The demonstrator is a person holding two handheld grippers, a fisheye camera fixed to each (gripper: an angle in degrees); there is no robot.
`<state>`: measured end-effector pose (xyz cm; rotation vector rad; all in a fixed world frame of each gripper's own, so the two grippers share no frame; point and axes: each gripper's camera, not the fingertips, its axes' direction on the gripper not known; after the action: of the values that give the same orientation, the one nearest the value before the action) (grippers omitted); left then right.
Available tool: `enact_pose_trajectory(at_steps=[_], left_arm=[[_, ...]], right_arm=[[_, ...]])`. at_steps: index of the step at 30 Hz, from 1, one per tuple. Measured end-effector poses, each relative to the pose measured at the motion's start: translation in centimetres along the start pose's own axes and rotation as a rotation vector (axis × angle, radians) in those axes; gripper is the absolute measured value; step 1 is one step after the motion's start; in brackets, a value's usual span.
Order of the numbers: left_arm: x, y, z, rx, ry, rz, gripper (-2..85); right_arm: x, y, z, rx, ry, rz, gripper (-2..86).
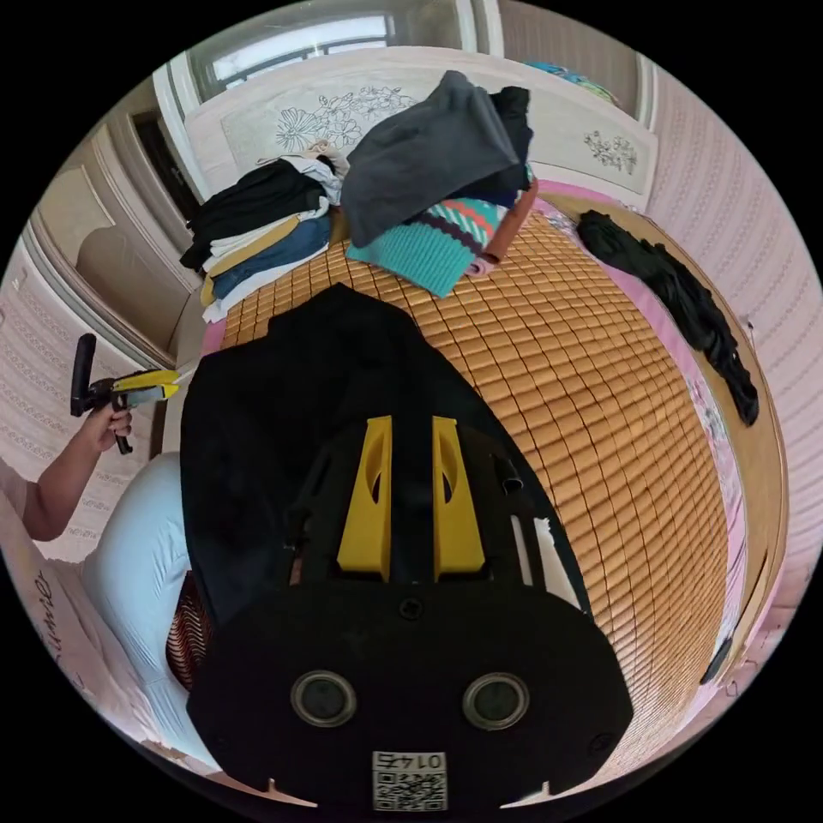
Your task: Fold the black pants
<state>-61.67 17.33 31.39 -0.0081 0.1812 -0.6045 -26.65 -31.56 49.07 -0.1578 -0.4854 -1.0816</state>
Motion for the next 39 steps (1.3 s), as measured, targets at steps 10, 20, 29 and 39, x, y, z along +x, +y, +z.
enact_pose_trajectory(at_steps=[10,20,29,39], left_arm=[[-1.2,0.5,1.0,0.031,0.063,0.064,2.6],[-1.9,-1.6,0.0,0.063,-0.113,0.006,5.0],[2.8,-1.8,-5.8,0.185,-0.108,0.176,7.0],[33.4,-3.8,7.1,-0.099,0.198,0.846,7.9]], right_arm=[[-2.7,-13.2,10.8,-0.268,0.045,0.028,0.7],[-3.2,-13.9,7.3,-0.132,0.153,0.040,3.8],[5.4,14.8,-5.1,-0.124,0.327,0.398,5.5],[10.9,47.2,-11.6,-0.220,0.443,1.120,8.3]])
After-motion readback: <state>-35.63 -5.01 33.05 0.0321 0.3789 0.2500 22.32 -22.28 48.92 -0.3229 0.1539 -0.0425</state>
